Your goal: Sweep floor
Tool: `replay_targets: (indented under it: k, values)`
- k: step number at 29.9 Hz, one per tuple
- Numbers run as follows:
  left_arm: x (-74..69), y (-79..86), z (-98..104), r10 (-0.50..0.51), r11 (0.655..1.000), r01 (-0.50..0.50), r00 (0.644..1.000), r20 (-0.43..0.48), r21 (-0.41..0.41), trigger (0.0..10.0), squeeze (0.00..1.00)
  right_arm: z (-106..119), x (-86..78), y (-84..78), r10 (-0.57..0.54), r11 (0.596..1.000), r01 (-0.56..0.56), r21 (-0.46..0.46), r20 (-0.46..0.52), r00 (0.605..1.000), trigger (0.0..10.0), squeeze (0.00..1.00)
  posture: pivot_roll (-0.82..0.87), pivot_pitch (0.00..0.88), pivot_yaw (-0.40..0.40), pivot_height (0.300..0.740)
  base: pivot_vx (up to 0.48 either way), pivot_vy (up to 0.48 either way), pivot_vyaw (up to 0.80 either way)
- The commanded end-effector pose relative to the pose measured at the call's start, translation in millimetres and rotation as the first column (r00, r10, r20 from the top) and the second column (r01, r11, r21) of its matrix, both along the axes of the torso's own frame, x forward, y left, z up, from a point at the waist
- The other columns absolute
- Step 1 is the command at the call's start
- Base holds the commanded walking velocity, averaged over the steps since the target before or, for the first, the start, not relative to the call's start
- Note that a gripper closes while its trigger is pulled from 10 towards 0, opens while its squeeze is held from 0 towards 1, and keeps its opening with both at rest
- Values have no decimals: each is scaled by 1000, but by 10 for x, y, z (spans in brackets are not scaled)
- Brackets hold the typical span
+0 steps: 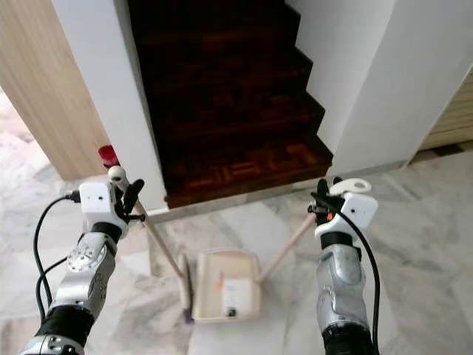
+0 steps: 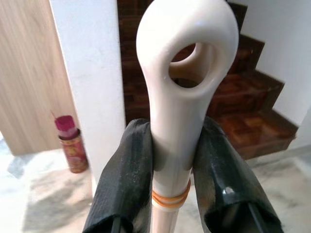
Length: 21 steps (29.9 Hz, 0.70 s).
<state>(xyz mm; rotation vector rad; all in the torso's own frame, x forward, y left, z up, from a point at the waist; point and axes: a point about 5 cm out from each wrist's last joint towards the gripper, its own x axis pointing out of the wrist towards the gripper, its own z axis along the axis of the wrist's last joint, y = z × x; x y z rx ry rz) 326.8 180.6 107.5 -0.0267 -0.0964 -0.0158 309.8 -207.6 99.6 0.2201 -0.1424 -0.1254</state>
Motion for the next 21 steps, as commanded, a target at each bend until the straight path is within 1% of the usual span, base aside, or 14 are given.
replay_targets:
  k: [1, 10, 13, 21]
  values:
    - [44, -60, 140, -24, 1000, 24, 998, 56, -2, 10000, 0, 79, 7, -23, -12, 1000, 12, 3, 37, 999, 10000, 0, -71, 0, 27, 740, 0, 435, 0]
    - [44, -76, 137, -38, 999, 38, 998, 53, 1, 10000, 0, 86, -1, -13, -10, 1000, 10, -4, 43, 999, 10000, 0, -78, 0, 38, 740, 0, 435, 0]
    - [50, -87, 138, -43, 999, 43, 998, 51, 5, 10000, 0, 99, 5, -9, -5, 1000, 7, -31, 46, 999, 10000, 0, -71, 0, 42, 740, 0, 433, 0]
    - [30, -65, 146, -47, 999, 47, 998, 51, 10, 10000, 0, 70, 3, 61, 6, 1000, -5, -23, 43, 999, 10000, 0, -57, 0, 49, 740, 0, 434, 0]
